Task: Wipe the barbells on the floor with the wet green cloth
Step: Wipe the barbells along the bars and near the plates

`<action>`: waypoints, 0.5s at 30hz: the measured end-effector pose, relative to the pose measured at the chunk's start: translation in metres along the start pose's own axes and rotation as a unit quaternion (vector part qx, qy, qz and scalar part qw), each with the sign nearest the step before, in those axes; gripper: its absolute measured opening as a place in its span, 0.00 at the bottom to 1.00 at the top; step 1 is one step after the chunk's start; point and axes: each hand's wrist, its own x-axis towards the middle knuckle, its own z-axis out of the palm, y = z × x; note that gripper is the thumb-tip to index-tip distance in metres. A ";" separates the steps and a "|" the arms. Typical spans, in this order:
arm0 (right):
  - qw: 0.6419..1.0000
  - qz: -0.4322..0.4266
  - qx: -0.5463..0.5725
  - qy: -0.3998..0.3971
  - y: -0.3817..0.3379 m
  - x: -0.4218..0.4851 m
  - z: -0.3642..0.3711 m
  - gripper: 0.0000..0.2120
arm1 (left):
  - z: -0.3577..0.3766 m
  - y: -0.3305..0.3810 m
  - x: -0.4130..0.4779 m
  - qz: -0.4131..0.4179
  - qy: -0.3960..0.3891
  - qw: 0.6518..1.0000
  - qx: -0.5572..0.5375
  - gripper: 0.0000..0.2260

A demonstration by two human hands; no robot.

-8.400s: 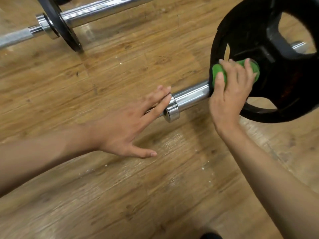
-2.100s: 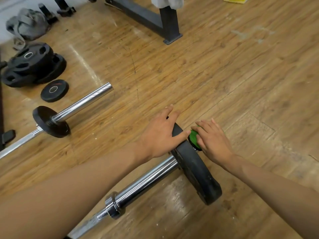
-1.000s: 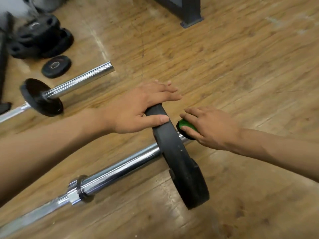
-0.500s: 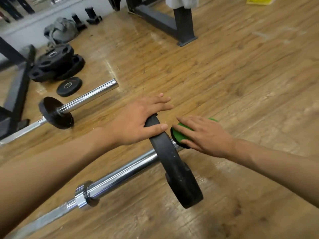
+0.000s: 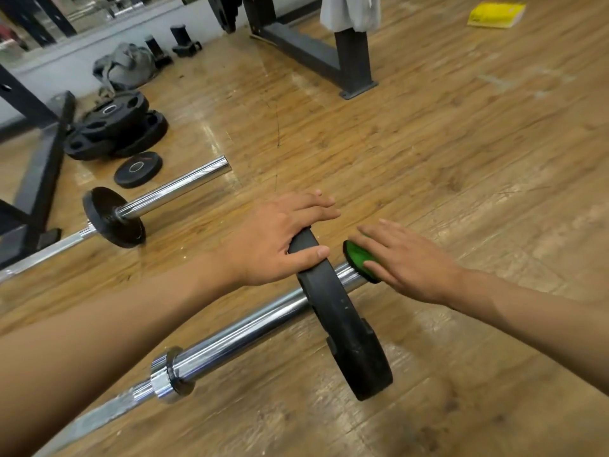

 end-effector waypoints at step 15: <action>0.990 0.121 0.059 0.045 -0.048 -0.006 0.006 0.28 | 0.005 0.009 -0.001 0.001 0.029 1.000 0.012 0.29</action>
